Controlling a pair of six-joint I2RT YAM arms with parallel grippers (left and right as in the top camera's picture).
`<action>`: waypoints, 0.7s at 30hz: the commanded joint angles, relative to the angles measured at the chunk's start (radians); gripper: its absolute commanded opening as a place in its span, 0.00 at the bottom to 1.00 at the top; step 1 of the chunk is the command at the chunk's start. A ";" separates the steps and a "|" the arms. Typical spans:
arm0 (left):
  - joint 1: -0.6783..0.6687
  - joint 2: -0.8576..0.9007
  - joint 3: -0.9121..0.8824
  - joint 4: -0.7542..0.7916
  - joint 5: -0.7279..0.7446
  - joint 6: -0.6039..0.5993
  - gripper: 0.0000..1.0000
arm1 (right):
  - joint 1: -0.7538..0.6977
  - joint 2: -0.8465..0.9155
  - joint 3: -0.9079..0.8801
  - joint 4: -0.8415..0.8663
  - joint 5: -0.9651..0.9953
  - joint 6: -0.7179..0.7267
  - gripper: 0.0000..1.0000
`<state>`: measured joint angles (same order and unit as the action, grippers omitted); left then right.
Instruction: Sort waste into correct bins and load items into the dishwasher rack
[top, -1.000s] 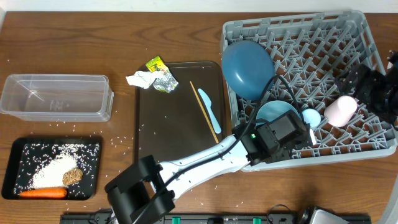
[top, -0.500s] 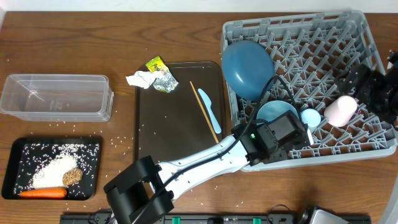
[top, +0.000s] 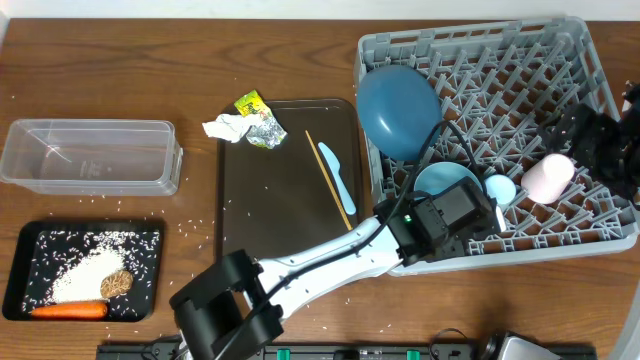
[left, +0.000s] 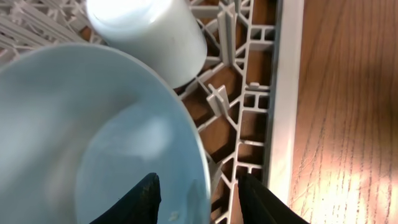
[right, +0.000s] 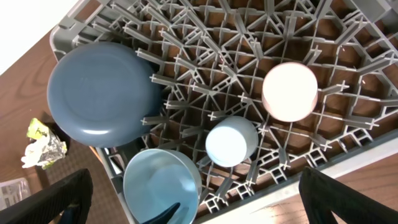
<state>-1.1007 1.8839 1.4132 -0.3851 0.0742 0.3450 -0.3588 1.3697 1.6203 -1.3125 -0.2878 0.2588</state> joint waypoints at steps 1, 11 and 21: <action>0.003 0.026 0.004 0.002 -0.010 0.022 0.41 | -0.006 -0.003 0.003 -0.002 0.003 -0.013 0.99; 0.002 0.026 0.004 0.005 -0.049 0.050 0.20 | -0.006 -0.003 0.003 -0.005 0.003 -0.013 0.99; 0.002 -0.056 0.005 0.005 -0.050 0.023 0.06 | -0.006 -0.003 0.003 -0.003 0.004 -0.013 0.99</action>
<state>-1.1015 1.8847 1.4136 -0.3725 0.0406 0.3920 -0.3588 1.3697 1.6203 -1.3163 -0.2878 0.2588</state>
